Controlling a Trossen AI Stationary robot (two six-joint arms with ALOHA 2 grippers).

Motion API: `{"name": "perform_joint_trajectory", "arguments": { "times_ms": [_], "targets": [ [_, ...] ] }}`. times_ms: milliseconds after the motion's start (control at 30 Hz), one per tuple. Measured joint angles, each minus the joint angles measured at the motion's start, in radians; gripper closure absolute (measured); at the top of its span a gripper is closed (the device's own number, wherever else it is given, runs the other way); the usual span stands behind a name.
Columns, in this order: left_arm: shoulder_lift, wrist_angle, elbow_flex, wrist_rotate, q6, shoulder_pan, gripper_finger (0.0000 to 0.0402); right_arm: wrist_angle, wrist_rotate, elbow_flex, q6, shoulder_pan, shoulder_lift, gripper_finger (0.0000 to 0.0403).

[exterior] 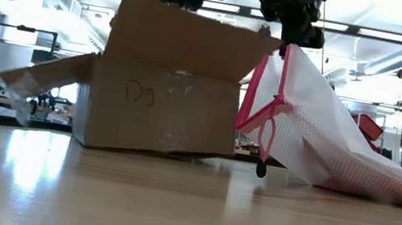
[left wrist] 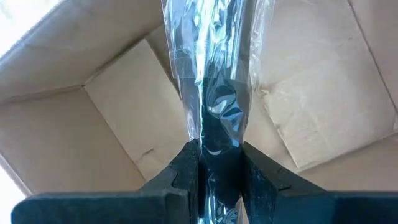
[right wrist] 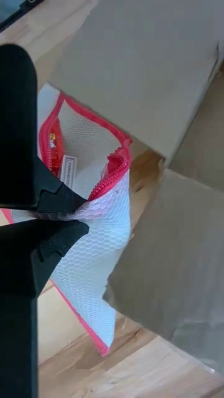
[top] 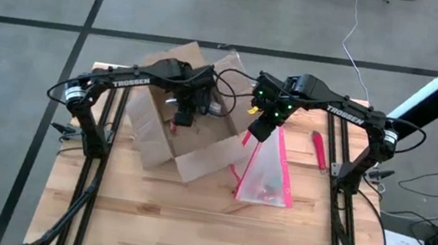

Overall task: Unpack boxes
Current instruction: Put the black ball pen bag into the zip bag

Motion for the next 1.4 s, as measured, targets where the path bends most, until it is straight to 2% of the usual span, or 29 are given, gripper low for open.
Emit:
{"name": "perform_joint_trajectory", "arguments": {
  "times_ms": [800, 1067, 1300, 1400],
  "targets": [
    [-0.144, 0.036, 0.0, -0.007, -0.006, -0.014, 0.0335, -0.002, 0.012, 0.0, 0.019, 0.0, 0.0, 0.0403],
    [-0.159, 0.167, 0.0, -0.006, -0.003, -0.077, 0.0335, -0.002, 0.015, 0.0, 0.028, 0.0, 0.0, 0.0403],
    [-0.159, 0.195, 0.003, -0.008, 0.056, -0.163, 0.0335, 0.005, 0.017, 0.0, 0.035, 0.0, 0.0, 0.0403],
    [-0.159, 0.208, 0.025, -0.038, 0.078, -0.192, 0.0335, 0.004, 0.017, 0.0, 0.029, 0.0, 0.0, 0.0403]
  ]
}}
